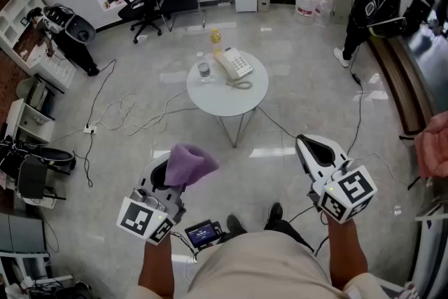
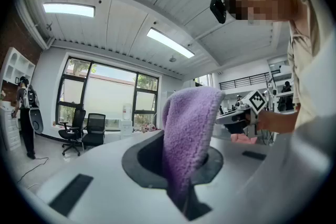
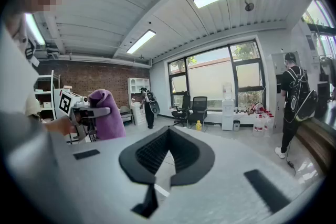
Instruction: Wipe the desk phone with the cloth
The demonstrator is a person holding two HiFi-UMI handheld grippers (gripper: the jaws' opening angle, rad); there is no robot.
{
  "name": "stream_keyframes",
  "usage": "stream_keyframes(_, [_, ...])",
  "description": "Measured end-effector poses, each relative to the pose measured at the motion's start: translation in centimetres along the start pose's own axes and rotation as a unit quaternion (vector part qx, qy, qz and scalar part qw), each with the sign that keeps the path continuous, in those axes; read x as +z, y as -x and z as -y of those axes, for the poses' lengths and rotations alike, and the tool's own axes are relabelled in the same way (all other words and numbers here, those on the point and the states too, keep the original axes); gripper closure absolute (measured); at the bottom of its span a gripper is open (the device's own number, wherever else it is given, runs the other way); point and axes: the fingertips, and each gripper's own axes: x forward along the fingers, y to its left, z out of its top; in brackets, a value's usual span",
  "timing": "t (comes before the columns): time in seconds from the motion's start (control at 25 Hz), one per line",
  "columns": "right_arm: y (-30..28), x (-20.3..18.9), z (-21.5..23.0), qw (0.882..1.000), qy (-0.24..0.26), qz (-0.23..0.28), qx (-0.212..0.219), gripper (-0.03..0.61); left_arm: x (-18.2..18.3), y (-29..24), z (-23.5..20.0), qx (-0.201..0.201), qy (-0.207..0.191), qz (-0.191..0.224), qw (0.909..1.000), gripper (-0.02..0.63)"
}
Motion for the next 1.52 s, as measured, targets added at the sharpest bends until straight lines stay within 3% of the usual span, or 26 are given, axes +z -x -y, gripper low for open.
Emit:
stream_keyframes(1.12, [-6.4,0.1,-2.7,1.000,-0.006,-0.007,-0.006,0.586,-1.9,0.7,-6.3,-0.024,0.017,0.003,0.9996,0.578])
stream_keyframes(1.52, [-14.1,0.3,3.1,0.998,-0.057,0.014,0.030,0.584,-3.7,-3.8,-10.3,0.015,0.019,-0.024,0.9994,0.578])
